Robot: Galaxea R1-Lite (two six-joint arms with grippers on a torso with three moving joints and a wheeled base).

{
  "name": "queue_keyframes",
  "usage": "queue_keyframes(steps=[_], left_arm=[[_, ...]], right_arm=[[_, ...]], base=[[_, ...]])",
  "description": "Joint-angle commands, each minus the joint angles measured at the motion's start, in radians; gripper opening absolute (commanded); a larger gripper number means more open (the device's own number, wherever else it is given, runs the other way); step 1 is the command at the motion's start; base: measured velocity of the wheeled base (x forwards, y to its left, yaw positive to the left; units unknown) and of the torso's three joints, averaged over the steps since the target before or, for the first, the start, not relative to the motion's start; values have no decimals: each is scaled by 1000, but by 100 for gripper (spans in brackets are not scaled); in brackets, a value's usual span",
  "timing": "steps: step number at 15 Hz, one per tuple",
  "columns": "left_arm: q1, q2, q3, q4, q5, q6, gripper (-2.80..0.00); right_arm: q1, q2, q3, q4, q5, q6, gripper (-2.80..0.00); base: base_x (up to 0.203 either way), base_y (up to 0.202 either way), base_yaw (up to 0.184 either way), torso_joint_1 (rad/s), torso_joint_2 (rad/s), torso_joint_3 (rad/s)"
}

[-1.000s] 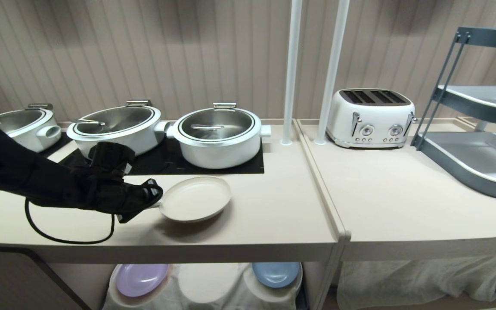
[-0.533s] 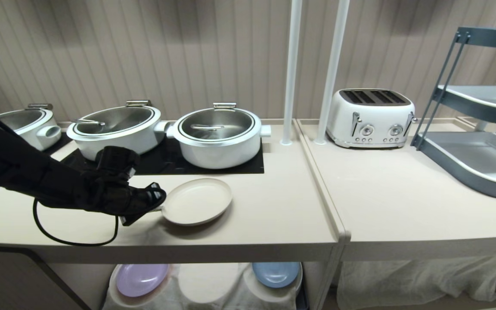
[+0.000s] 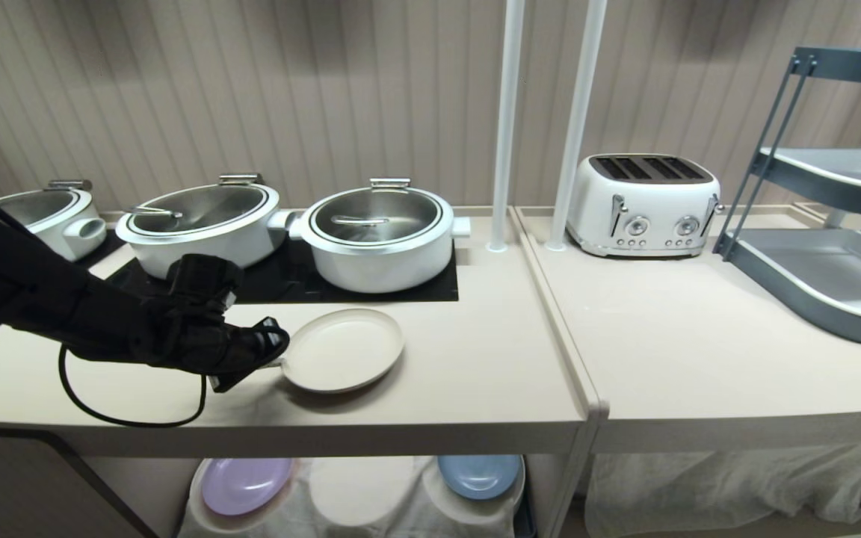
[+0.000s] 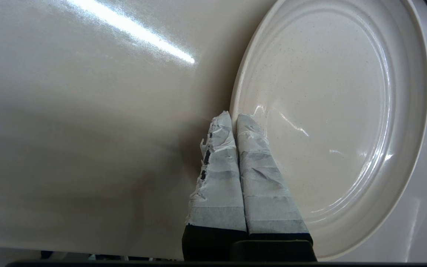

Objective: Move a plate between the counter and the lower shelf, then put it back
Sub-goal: Put the plate

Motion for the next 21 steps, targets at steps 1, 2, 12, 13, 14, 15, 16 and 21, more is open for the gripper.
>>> queue_keyframes(steps=[1,2,12,13,14,15,16,21], left_arm=[[-1,-4,-1,-1,-1,-4,-280],[-1,-4,-1,-1,-1,-4,-280],[-6,-1,-1,-1,-3,-4,-280],[-4,-1,-1,-1,-3,-4,-280],[-4,2,-1,-1,-3,-4,-116],[-4,9,-1,-1,-1,-4,0],[-4,12,-2,-2,8,-5,0],[2,-7,-2,-2,20,-12,0]], right_arm=[[0,1,0,0,0,0,-280],[0,1,0,0,0,0,-280],[0,1,0,0,0,0,-280],[0,1,0,0,0,0,-280],[0,1,0,0,0,0,-280],[0,1,0,0,0,0,-280],[0,1,0,0,0,0,-280],[0,1,0,0,0,0,-280]], base=[[0,0,0,0,0,0],[0,0,0,0,0,0],[0,0,0,0,0,0],[0,0,0,0,0,0],[0,0,0,0,0,0],[0,0,0,0,0,0],[0,0,0,0,0,0],[0,0,0,0,0,0]])
